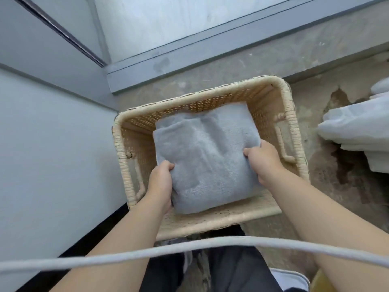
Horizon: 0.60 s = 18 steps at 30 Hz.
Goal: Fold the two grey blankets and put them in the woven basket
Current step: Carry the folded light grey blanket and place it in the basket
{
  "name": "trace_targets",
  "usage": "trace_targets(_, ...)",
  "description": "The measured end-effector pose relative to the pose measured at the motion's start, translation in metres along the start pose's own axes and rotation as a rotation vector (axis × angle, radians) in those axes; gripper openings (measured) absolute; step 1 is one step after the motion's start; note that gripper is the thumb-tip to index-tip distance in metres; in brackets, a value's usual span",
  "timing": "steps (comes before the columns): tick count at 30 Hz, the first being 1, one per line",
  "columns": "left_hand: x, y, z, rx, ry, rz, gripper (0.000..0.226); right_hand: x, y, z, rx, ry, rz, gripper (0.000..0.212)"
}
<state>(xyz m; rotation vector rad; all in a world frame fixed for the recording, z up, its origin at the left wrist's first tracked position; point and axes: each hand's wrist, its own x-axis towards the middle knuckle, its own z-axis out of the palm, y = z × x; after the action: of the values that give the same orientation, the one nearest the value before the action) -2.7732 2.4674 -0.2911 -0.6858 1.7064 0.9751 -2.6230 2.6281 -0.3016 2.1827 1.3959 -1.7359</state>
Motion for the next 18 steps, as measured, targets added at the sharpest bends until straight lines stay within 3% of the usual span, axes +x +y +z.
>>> trace_targets(6,0.092,-0.03,0.025,-0.089,0.023,-0.068,0.031,0.086,0.04,0.036,0.02,-0.065,0.02,0.025)
trace_targets(11,0.162,-0.043,0.028,-0.127,0.167,-0.029,0.034,0.139,0.076,0.083,0.083,-0.071,0.071,0.029)
trace_targets(14,0.189,-0.05,0.028,-0.033,0.176,0.024,0.034,0.157,0.101,0.102,-0.006,-0.029,0.109,0.024)
trace_targets(18,0.209,-0.054,0.025,0.215,0.214,0.106,0.04,0.157,0.119,0.11,-0.143,0.064,0.075,0.035)
